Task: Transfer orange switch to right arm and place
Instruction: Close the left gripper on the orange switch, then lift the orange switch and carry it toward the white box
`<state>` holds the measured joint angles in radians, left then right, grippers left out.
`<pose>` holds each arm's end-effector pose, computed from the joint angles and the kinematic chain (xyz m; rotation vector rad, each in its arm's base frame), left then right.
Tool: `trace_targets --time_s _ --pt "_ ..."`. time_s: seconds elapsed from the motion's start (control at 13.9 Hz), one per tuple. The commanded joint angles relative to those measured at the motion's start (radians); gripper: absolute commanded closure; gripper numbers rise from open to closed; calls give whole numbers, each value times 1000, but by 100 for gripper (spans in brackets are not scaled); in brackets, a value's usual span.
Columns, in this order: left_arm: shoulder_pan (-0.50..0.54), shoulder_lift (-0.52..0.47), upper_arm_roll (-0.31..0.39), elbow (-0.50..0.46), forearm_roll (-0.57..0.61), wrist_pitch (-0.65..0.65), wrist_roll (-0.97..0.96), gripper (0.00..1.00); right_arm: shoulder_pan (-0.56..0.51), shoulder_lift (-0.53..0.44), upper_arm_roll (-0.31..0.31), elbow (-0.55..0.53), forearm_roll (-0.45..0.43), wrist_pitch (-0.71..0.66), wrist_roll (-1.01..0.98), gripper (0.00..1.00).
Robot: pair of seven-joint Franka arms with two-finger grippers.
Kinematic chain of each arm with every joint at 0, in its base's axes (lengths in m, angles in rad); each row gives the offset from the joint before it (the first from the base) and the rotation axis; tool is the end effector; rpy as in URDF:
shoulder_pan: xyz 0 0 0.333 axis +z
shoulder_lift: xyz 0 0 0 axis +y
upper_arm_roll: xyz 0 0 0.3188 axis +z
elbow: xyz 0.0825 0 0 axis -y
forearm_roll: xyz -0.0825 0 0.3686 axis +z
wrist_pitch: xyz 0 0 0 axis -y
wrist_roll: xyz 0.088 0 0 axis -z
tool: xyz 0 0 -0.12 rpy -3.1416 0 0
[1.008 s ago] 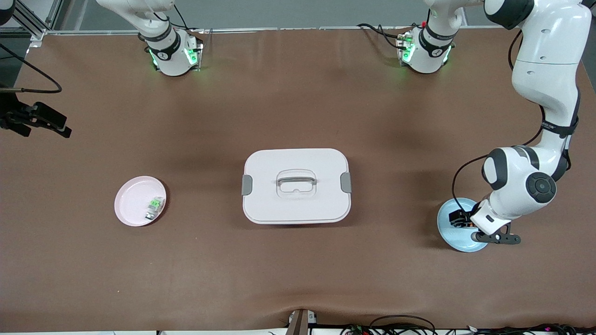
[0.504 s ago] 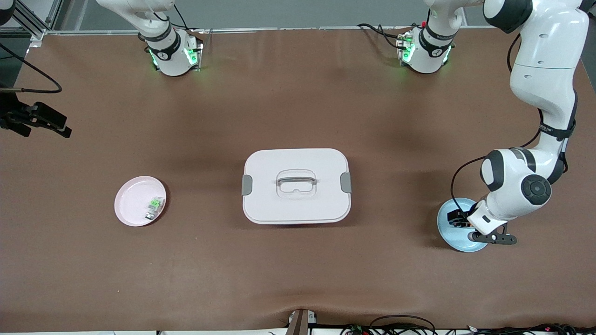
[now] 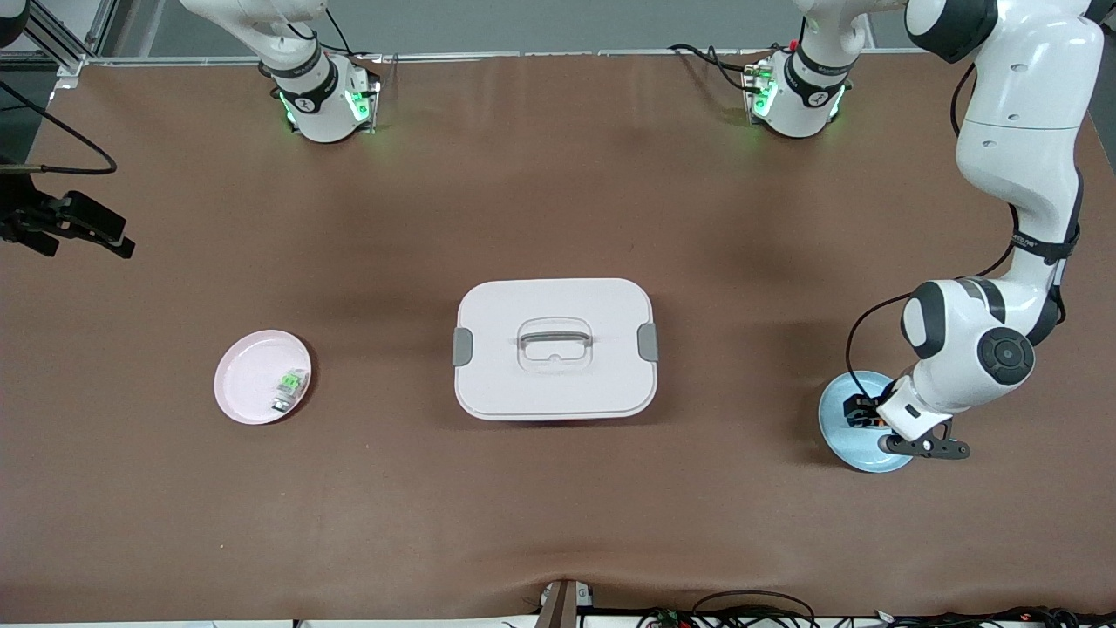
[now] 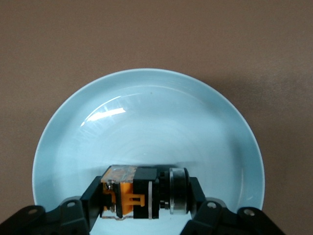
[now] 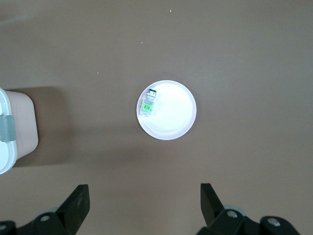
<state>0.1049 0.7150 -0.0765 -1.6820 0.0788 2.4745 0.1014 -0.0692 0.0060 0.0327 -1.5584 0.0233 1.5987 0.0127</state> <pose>0.6786 0.0253 0.1928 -3.1271 0.1758 -0.1254 0.5443 -0.0172 0.6193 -3.1171 0.0771 -0.0539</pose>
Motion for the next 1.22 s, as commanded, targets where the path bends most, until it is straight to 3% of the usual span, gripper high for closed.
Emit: trace_targets --time_s 0.0,0.58,1.15 --pt "-4 -14 4 12 18 -8 7 100 -4 -21 7 -19 3 4 0 0" --pt "-13 -184 -12 12 16 -216 17 100 -8 -21 3 -19 3 4 -2 0" --pt "-10 -327 -78 12 -45 -436 3 100 -11 -21 3 -19 1 3 -3 0"
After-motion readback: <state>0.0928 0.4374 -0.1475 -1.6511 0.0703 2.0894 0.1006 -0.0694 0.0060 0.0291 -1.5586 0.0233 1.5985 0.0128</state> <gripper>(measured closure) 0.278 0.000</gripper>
